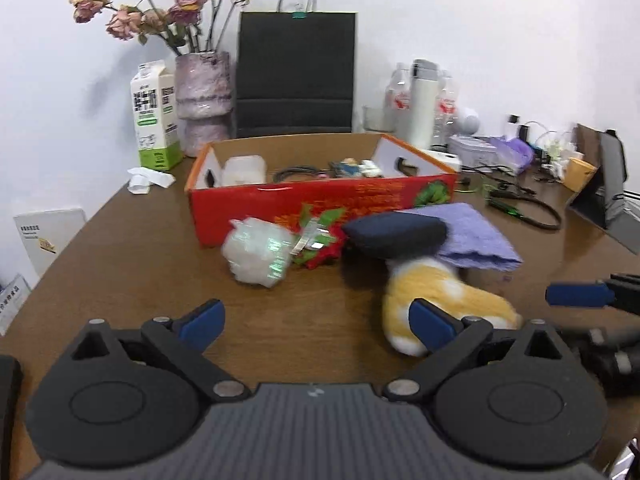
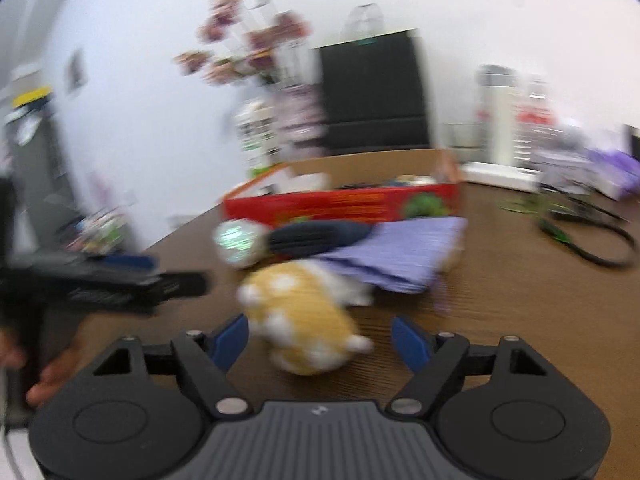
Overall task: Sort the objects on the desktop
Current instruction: 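Grasp navy zip pouch with left tool while right tool grasps purple cloth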
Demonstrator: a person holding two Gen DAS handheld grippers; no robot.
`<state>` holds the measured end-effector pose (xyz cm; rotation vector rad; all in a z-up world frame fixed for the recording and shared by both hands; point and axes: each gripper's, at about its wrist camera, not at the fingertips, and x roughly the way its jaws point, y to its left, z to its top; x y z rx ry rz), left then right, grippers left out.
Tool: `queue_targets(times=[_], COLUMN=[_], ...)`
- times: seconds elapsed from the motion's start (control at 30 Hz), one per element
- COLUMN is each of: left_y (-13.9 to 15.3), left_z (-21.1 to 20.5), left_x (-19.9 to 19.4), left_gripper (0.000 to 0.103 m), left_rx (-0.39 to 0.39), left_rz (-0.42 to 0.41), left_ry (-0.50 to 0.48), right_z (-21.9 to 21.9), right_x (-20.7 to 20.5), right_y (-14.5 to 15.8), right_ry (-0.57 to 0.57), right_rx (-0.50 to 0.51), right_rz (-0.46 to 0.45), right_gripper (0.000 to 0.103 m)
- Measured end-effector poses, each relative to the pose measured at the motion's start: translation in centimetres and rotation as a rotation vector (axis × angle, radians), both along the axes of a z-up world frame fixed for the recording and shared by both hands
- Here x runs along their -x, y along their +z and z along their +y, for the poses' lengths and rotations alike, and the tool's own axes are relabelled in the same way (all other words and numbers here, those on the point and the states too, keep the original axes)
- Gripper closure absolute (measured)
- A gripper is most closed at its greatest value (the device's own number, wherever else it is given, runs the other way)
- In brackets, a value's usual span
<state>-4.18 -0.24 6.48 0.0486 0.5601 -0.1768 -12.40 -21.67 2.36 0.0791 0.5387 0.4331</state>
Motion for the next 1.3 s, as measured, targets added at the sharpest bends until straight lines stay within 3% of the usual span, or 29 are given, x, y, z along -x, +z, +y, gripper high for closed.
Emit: queue_targets(times=[0.1,0.17,0.33,0.4,0.5,0.6,0.67,0.73,0.8,0.83,0.87,0.9,1.1,1.3], left_y=[0.3,1.0,2.6,2.7,1.4,-0.1,-0.8,-1.1,-1.0,-0.6,-0.3,0.0,2.6,7.6], left_z=[1.0,1.5,-1.1,-3.3,-6.0,-6.2,-5.5,-4.8,-4.5,-4.4,-4.5,-4.6,-3.2,0.2], left_x=[-2.1,-3.5,-7.6,-9.0,-10.3,-11.6,-12.0,-11.9,-11.5,-10.9,-10.3,-9.8,-6.3,-4.4], left_gripper=[0.006,0.007,0.006,0.001,0.000,0.007,0.013,0.022,0.030,0.032,0.033,0.034,0.035,0.035], left_rx=[-0.019,0.037,0.197,0.166,0.063,0.062,0.105,0.152,0.162,0.149,0.125,0.109,0.183,0.279], left_rz=[-0.021,-0.018,0.050,0.065,0.047,0.119,0.164,0.172,0.159,0.139,0.116,0.095,0.014,-0.091], left_ry=[0.019,-0.008,-0.196,-0.261,-0.299,-0.264,-0.239,-0.242,-0.245,-0.248,-0.250,-0.255,-0.231,-0.191], right_z=[2.5,3.2,2.1,0.3,-2.5,-5.0,-6.6,-6.9,-6.3,-5.7,-5.0,-4.2,-3.8,-6.8], right_x=[-1.9,-3.2,-4.9,-4.3,-4.6,-7.7,-10.3,-12.9,-14.8,-15.2,-15.3,-15.2,-10.3,-4.4], right_y=[-0.3,-0.4,0.6,1.7,2.5,1.4,0.1,-0.9,-1.7,-1.9,-1.9,-1.7,1.2,5.5], right_ry=[0.022,0.012,-0.072,-0.140,-0.258,-0.298,-0.293,-0.276,-0.250,-0.238,-0.247,-0.253,-0.306,-0.427], right_rx=[0.071,0.090,0.101,0.074,0.070,-0.024,-0.149,-0.208,-0.222,-0.207,-0.166,-0.137,-0.059,0.054], right_rz=[0.013,0.024,0.066,0.050,0.025,0.058,0.098,0.162,0.190,0.189,0.184,0.176,-0.008,-0.163], right_gripper=[0.026,0.027,0.032,0.031,0.029,0.031,0.036,0.038,0.052,0.067,0.090,0.095,0.099,0.099])
